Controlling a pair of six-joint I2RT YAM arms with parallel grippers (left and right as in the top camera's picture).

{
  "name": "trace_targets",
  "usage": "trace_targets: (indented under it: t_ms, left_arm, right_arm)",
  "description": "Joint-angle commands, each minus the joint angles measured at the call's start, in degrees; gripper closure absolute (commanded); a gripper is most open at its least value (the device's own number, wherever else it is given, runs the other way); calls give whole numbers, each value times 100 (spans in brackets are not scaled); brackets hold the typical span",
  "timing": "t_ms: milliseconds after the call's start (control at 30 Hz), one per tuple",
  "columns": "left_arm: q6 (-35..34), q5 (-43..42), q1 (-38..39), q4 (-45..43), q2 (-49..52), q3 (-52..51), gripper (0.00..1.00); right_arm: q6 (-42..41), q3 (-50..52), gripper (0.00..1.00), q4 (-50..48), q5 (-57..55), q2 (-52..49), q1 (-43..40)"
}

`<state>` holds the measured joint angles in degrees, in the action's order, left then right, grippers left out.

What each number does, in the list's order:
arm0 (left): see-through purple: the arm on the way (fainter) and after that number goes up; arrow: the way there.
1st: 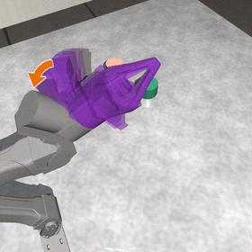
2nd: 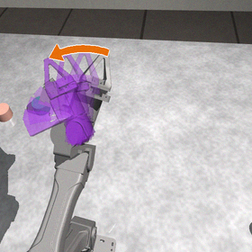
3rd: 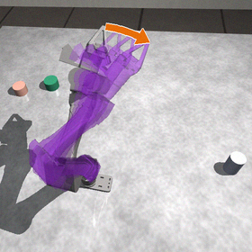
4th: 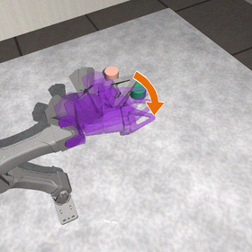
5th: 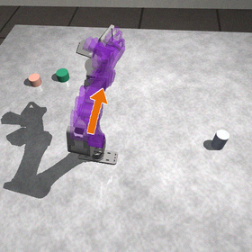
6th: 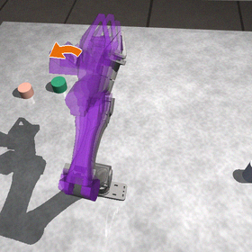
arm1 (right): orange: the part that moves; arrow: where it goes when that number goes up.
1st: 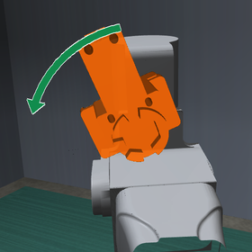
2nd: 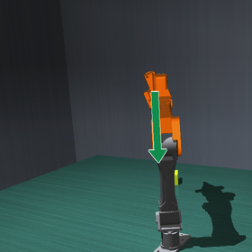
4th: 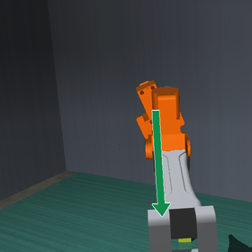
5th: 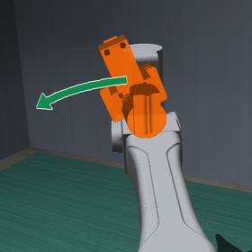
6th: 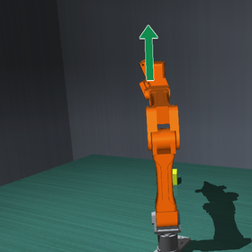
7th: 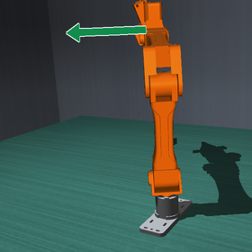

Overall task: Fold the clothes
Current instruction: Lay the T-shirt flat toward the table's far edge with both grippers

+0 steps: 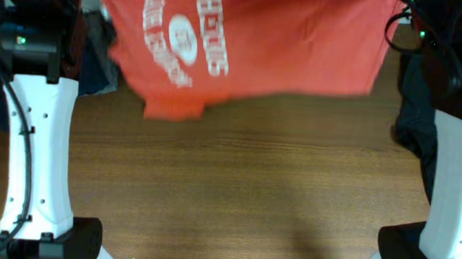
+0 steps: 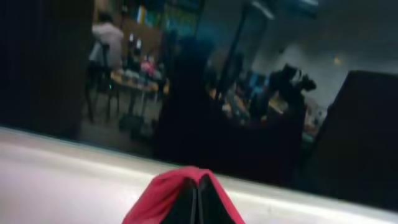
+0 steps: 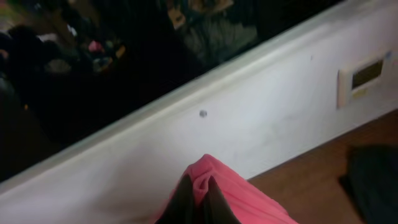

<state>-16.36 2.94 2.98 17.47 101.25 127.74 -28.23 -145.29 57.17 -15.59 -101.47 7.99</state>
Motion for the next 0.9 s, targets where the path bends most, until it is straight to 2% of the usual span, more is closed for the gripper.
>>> trace_targets:
  t_ms: [0, 33, 100, 133, 233, 267, 367, 467, 533, 600, 633, 700, 733, 767, 800, 867]
  left_arm:
    - [236, 166, -74, 433, -348, 511, 99]
    - [234, 162, -98, 612, -382, 514, 99]
    - [260, 162, -170, 1576, -433, 511, 99]
    - [254, 146, -192, 2608, -411, 485, 99]
    - [68, 138, -188, 3989, -271, 304, 98]
    - [-87, 133, -186, 4312, -214, 260, 97]
    - [-227, 24, -188, 5278, 48, 166, 96]
    - [-223, 24, -188, 5864, 264, 166, 96]
    - [-221, -15, -188, 6304, 317, 166, 96]
    - [-214, -15, -188, 6913, 326, 166, 96]
    - [-197, -15, -188, 7169, 326, 166, 95]
    - [-197, -15, -188, 7578, 326, 166, 85]
    - [-197, -15, -188, 7639, 326, 166, 76]
    - [-197, -15, -181, 7705, 326, 166, 45]
    - [-197, -15, -160, 7733, 328, 166, 20]
    - [-142, -39, -94, 7637, 387, 164, 13]
  right_arm:
    - [254, -164, 96, 116, -92, 389, -258]
    - [254, -164, 96, 260, -92, 402, -308]
    - [256, -160, 96, 839, 2, 372, -407]
    - [254, -131, 96, 1325, 203, 313, -437]
    - [251, 24, 93, 2232, 734, 127, -426]
    - [251, 85, 89, 2490, 898, 46, -426]
    - [251, 293, 71, 3281, 1139, -245, -426]
    - [249, 463, 71, 3853, 1137, -487, -426]
    - [323, 553, 79, 4017, 1174, -588, -424]
    - [380, 704, 76, 4015, 1327, -590, -426]
    - [378, 704, 69, 4015, 1329, -590, -426]
    - [378, 702, 50, 3993, 1331, -588, -426]
    - [380, 702, 41, 3993, 1331, -588, -426]
    - [380, 704, 36, 3995, 1331, -588, -426]
    - [380, 704, 30, 3993, 1349, -588, -426]
    - [382, 715, 29, 3987, 1362, -590, -426]
